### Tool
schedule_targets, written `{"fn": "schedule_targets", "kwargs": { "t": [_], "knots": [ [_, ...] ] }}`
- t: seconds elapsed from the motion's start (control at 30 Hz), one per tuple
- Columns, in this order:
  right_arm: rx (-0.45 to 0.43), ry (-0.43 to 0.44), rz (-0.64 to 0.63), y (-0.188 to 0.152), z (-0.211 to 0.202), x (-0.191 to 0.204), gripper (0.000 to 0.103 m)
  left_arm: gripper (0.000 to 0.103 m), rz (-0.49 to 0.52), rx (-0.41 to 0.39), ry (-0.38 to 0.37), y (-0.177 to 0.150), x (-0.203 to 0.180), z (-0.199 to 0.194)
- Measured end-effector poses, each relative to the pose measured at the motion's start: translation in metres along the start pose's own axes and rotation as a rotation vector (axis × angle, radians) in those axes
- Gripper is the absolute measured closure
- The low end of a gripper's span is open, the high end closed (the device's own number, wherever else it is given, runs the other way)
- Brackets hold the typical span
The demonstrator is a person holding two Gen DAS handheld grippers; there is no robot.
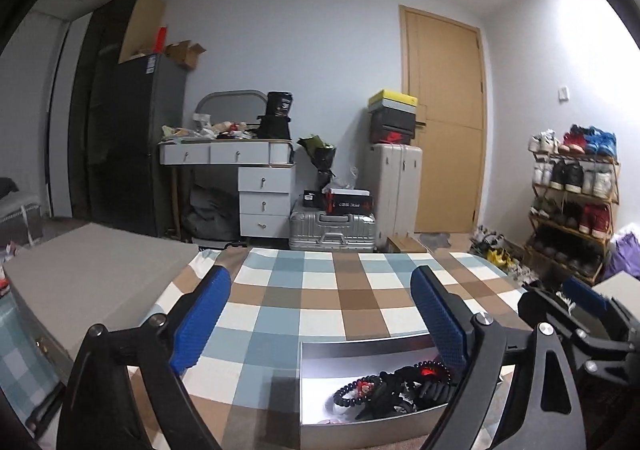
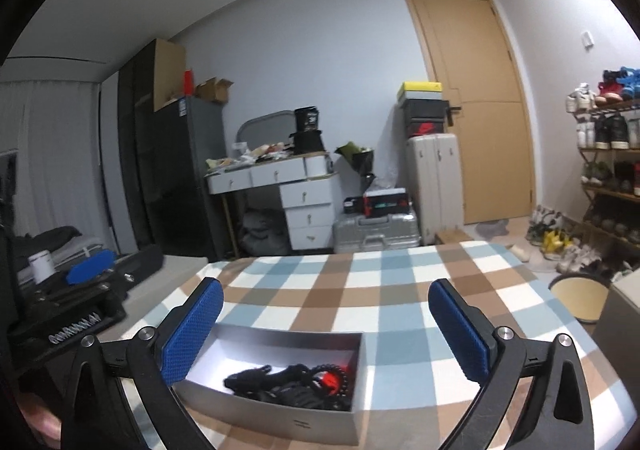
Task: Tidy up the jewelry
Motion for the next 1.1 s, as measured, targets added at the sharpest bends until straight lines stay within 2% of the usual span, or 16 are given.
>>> {"fn": "schedule_targets", "kwargs": {
  "t": [0.13, 0.33, 0.53, 0.87, 1.1],
  "knots": [
    [-0.018, -0.033, -0.023, -0.006, 0.002, -0.007, 0.000, 0.014, 0.004, 0.006, 0.052, -0.008, 0.000, 0.004],
    [-0.038, -0.035, -0.084, -0.010, 0.000, -0.003, 0.000, 0.014, -0.013, 0.046, 0.070, -0.019, 0.001, 0.011],
    [0.004, -0.011, -0.172, -0.023, 0.005, 0.007, 0.000, 0.014, 0.077, 0.049, 0.047, -0.034, -0.014, 0.007],
    [0.024, 0.006, -0.124, -0.026, 0.008, -0.003, 0.000, 0.014, 0.017, 0.044, 0.021, -0.035, -0.012, 0.005],
    [0.080, 0.014, -0.093, -0.028, 0.016, -0.008, 0.000, 0.014, 0.018, 0.087, 0.002, -0.037, -0.017, 0.008]
  ]
}}
Point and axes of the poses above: each gripper's, at about its wrist camera, not at the fingertips, and z roughly the way its jaws point, x to its left, y to its top, the point moved 2 cm from there along z, roughly the way its jaws point, and after that the axes turned 1 degree about -x, right-handed, at the moved point
